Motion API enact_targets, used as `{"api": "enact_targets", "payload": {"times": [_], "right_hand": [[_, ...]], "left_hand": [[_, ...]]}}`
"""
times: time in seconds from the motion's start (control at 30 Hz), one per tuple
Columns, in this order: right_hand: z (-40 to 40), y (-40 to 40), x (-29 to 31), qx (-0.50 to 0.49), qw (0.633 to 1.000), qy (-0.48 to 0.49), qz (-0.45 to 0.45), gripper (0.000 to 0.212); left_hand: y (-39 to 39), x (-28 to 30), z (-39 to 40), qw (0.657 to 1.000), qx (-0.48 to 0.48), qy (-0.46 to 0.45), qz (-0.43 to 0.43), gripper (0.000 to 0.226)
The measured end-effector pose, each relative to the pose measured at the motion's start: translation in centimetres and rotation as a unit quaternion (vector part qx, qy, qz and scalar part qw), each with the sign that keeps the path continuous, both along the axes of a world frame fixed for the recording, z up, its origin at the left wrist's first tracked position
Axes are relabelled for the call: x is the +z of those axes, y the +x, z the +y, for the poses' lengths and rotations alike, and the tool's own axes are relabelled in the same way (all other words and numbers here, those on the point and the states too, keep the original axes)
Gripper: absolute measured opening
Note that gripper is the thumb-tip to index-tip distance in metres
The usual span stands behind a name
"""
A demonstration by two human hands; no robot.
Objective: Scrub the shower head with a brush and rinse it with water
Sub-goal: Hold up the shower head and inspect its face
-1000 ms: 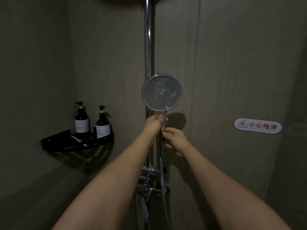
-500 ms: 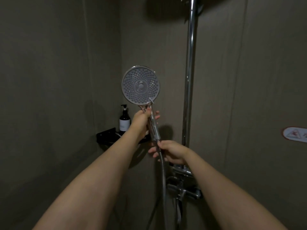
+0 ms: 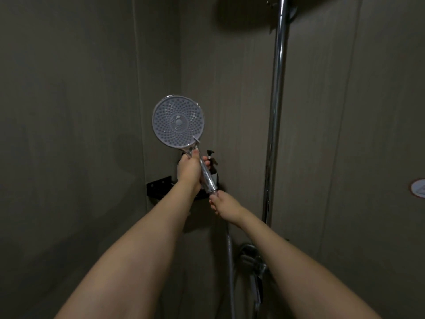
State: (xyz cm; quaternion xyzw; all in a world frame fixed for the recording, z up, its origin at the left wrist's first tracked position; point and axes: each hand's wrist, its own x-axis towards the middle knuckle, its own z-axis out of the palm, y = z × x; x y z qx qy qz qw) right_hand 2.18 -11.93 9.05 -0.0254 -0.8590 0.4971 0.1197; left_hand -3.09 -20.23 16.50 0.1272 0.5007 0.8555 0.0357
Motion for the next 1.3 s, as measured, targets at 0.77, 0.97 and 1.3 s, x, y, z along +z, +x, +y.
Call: {"api": "enact_targets", "payload": {"times": [0.77,0.97,1.3], "right_hand": [[1.2,0.8,-0.6,-0.048,0.99,-0.126,0.029,0.011],[3.6,2.2,0.0,0.117,0.928,-0.342,-0.09,0.031],[2.3,0.8,-0.5,0.006,0.988,-0.154,0.012,0.02]], "left_hand": [[1.6,0.4,1.7,0.998,-0.058,-0.01,0.014,0.018],[1.1,-0.2,0.2,0.998,-0.062,0.024,-0.005,0.021],[1.0,-0.2,0.4,0.997,-0.061,0.036,-0.012,0.018]]}}
